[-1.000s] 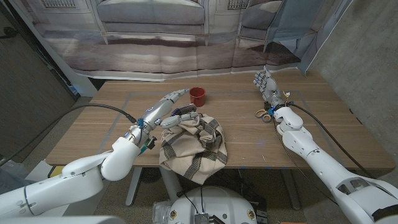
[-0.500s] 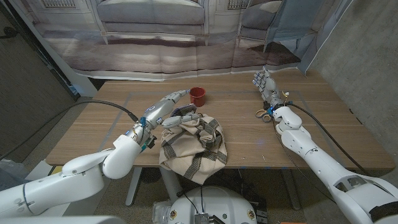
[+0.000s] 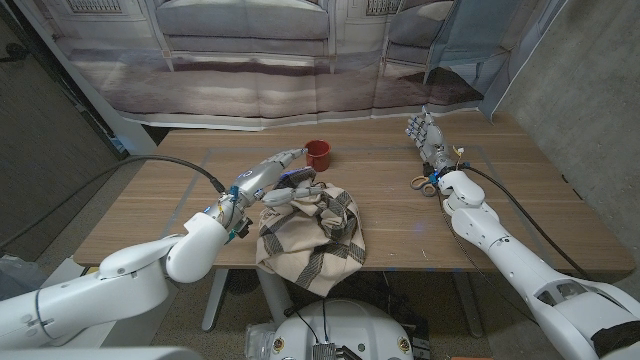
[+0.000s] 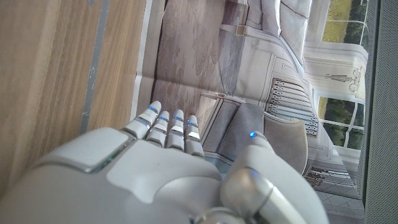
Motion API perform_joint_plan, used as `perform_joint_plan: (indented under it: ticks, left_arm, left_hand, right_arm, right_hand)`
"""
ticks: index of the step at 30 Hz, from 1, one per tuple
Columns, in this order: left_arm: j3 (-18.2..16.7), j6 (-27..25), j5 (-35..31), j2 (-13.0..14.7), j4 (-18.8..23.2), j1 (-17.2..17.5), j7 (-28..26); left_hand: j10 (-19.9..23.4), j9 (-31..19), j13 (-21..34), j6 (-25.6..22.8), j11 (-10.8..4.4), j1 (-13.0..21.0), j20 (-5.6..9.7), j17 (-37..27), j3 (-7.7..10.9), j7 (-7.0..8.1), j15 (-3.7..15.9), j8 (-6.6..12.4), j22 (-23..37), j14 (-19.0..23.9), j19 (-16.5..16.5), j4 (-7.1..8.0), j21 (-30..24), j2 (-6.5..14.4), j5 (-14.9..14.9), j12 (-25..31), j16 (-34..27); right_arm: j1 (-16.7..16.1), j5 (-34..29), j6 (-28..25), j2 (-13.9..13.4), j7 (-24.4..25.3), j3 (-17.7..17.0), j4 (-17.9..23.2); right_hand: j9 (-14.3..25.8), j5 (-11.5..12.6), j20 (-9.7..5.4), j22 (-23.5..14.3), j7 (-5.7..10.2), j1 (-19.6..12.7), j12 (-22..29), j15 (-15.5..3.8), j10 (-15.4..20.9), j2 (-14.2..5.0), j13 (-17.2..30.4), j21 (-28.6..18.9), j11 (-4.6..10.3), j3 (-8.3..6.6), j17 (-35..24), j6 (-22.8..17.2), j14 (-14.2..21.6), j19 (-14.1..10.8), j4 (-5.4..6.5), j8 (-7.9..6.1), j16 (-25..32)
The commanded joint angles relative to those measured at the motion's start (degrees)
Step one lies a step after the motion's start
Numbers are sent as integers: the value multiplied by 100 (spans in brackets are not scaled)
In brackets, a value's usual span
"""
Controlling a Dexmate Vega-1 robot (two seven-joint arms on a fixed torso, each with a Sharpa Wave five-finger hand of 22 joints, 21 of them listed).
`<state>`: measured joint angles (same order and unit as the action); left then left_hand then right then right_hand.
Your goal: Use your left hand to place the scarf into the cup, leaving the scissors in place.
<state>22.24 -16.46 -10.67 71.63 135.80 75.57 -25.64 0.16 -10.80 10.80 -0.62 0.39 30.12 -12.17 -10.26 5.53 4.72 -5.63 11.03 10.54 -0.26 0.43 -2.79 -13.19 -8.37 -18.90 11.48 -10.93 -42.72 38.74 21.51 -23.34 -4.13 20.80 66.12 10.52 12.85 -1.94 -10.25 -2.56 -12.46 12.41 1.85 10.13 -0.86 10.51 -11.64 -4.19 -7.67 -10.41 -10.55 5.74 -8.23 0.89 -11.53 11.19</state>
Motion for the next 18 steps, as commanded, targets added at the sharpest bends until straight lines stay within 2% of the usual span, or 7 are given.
perform_joint_plan:
  ticks: [1, 8, 13, 18]
  left_arm:
    - [235, -558, -363, -75, 216, -142, 132]
    - [306, -493, -337, -62, 165, -229, 219]
    - [393, -220, -166, -126, -62, -390, 419]
    - [546, -374, -250, -226, -88, -571, 654]
  left_hand:
    - [6, -14, 23, -66, -26, 44, -14, -24, -34, 6, -30, 46, 7, 13, 50, -17, -24, -46, -54, 34, -37]
    - [3, -15, 24, -83, -56, 71, -15, -24, -46, 15, -18, 52, 5, 10, 78, -31, -23, -43, -63, 34, -32]
    - [13, -15, 24, -113, -70, 94, -18, -24, -53, 24, 15, 64, 4, 5, 85, -42, -16, -35, -72, 39, -27]
    - [34, -16, 25, -142, -99, 120, -18, -25, -57, 28, 58, 73, 2, 13, 86, -52, -6, -21, -81, 48, -28]
  right_arm:
    - [34, 10, 37, 25, -50, 5, -50]
    - [65, -7, 62, 66, -59, 30, -86]
    - [68, -16, 19, 70, -43, 50, -66]
    - [47, -24, -3, 62, -9, 54, -27]
  right_hand:
    - [28, -4, 14, -34, 61, -15, -9, 12, 38, -24, 14, 2, 25, 13, -19, -14, 42, 4, -20, 18, -27]
    - [28, -5, 17, -34, 59, -10, -9, 21, 41, -25, 14, 2, 26, 18, -19, -15, 46, 3, -21, 19, -27]
    - [28, -6, 22, -34, 55, -8, -9, 16, 42, -26, 14, 2, 20, 21, -20, -20, 46, 1, -23, 18, -28]
    - [29, -7, 22, -34, 55, -5, -9, 21, 44, -28, 14, 2, 14, 24, -20, -21, 47, 0, -23, 19, -29]
